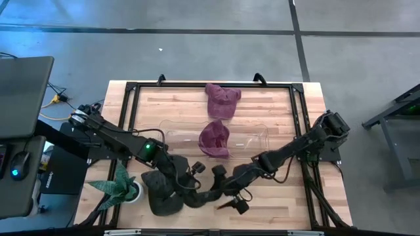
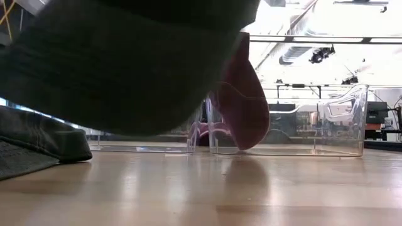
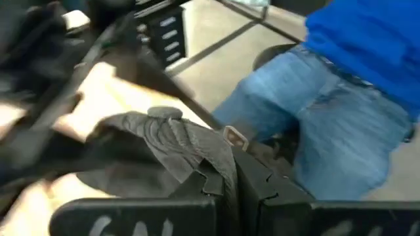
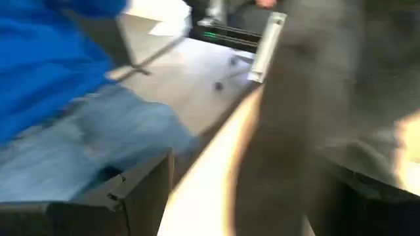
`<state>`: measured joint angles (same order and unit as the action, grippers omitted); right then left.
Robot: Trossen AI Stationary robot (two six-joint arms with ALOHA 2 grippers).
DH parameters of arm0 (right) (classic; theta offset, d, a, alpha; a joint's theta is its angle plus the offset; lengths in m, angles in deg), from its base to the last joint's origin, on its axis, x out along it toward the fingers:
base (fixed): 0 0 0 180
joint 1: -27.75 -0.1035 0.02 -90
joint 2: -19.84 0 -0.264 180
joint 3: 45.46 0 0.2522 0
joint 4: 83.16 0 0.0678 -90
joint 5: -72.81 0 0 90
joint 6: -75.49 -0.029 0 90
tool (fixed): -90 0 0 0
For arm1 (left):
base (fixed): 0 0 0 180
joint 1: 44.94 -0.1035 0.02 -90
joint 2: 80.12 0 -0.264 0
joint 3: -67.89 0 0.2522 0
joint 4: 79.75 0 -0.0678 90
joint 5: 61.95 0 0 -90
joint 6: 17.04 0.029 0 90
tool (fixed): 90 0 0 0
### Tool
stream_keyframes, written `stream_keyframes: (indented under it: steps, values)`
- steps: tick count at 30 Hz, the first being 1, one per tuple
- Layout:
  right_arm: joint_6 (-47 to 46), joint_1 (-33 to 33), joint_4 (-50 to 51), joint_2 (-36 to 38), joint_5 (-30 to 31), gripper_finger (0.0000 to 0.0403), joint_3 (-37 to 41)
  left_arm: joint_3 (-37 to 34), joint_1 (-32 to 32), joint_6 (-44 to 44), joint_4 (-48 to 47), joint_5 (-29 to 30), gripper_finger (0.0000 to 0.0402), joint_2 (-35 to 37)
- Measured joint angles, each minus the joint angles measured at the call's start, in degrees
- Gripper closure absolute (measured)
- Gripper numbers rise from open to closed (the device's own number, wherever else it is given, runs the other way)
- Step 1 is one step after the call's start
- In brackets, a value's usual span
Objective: Pick & Place hat
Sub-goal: Put the right black cap into the left transparent bin
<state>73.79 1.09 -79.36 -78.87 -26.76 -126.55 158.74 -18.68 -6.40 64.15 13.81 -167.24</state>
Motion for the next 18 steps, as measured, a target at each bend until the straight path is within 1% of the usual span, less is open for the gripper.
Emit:
stream_keyframes:
  steps: [1,3,5,7,9,10,11,12,15,16,18]
  values:
    - [-0.72,-0.28,-0.74,-0.04,-0.72,0.0123,0.00,0.06,0.00,0.09,-0.43,1.22,0.0394,0.03]
    - [-1.04,-0.91,-1.71,-0.04,-0.85,0.0150,-0.02,-0.07,0.00,0.17,-3.11,3.84,0.0394,0.57]
    - [-1.06,-1.65,-2.56,-0.04,0.05,0.0193,-0.02,-0.06,-0.07,0.79,-3.30,5.04,0.0394,0.91]
    - [-2.22,-2.11,-4.09,-0.04,0.18,0.0249,-0.03,0.04,-0.45,1.55,-3.43,6.13,0.0394,0.95]
    - [-3.68,-2.48,-4.34,-0.04,0.83,0.0313,-0.09,0.04,-1.01,2.16,-4.00,6.64,0.0394,0.93]
    - [-3.87,-2.74,-4.22,-0.04,1.96,0.0348,-0.09,0.04,-1.41,2.52,-4.25,6.86,0.0394,0.93]
    - [-3.66,-3.07,-4.22,-0.04,3.68,0.0374,-0.09,0.04,-1.87,2.79,-4.57,6.83,0.0394,0.93]
    - [-3.18,-3.45,-4.36,-0.04,5.56,0.0388,-0.09,0.04,-2.25,3.09,-4.99,6.41,0.0394,0.93]
    - [-5.60,-3.93,-5.73,-0.04,9.18,0.0378,-0.09,0.04,-3.98,2.91,-5.81,2.91,0.0391,0.93]
    - [-6.81,-3.95,-5.75,-0.04,10.01,0.0377,-0.09,0.04,-4.52,2.38,-5.71,2.28,0.0385,0.93]
    - [-8.37,-3.95,-5.36,-0.04,12.45,0.0390,-0.09,0.04,-5.97,0.37,-5.66,1.31,0.0365,0.93]
